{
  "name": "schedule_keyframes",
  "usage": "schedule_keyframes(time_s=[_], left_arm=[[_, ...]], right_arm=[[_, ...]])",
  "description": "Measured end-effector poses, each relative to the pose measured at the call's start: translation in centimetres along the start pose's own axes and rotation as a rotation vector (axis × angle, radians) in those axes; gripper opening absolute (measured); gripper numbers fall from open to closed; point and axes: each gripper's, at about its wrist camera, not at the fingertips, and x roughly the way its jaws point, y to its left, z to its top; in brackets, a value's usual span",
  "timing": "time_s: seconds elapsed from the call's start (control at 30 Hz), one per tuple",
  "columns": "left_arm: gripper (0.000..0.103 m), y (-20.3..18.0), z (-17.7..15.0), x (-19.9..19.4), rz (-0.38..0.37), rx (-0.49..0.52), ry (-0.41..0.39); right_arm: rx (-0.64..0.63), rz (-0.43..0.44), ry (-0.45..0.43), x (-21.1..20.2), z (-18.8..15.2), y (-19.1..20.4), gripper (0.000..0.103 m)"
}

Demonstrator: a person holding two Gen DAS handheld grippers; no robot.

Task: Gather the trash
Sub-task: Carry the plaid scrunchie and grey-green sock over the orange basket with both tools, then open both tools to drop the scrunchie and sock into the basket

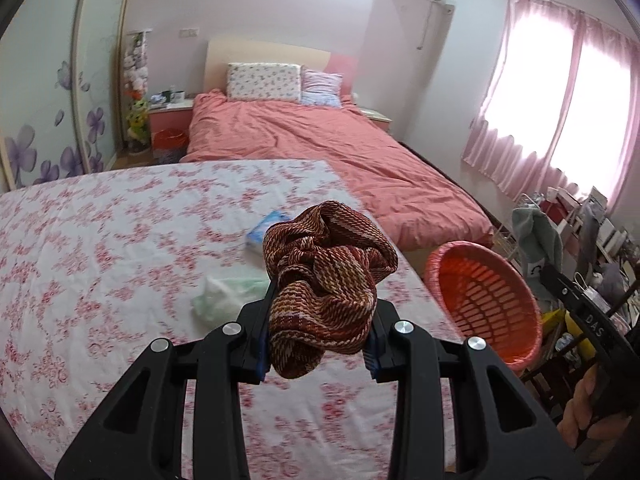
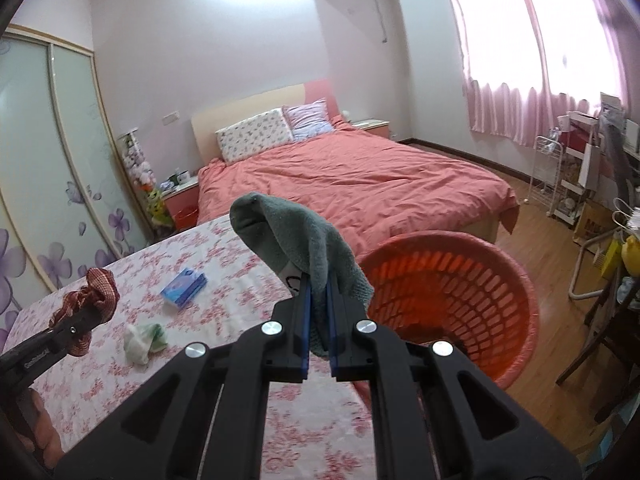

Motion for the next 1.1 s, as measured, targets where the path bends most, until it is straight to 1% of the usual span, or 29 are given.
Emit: schedule_keyframes(time_s=[0.43, 0.57, 0.7, 0.87, 1.1], left_arm=[[0.035, -6.3, -0.2, 2.1, -0.054, 0.096, 0.014], [0.035, -8.7, -0.2, 2.7, -0.056, 0.147, 0.006], [0.035, -11.3, -0.4, 3.3, -0.035, 0.219, -0.014], [0.035, -14.0, -0.8, 4.6, -0.018, 0.291, -0.016], [0.035, -16.5, -1.5, 6.5, -0.045, 0.341, 0.009]], right_arm=[[0.049, -0.138, -0.033, -0.4, -0.1, -5.1, 0.008], [0.064, -0.166, -0.037, -0.3, -0.2, -6.8, 0.008], [0.076, -0.183, -0.037, -0.1, -0.4, -7.9, 0.008], [0.088, -0.203, -0.038, 0.1, -0.5, -9.3, 0.008], [0.117, -0.210, -0.035, 0.6, -0.6, -11.1, 0.008]])
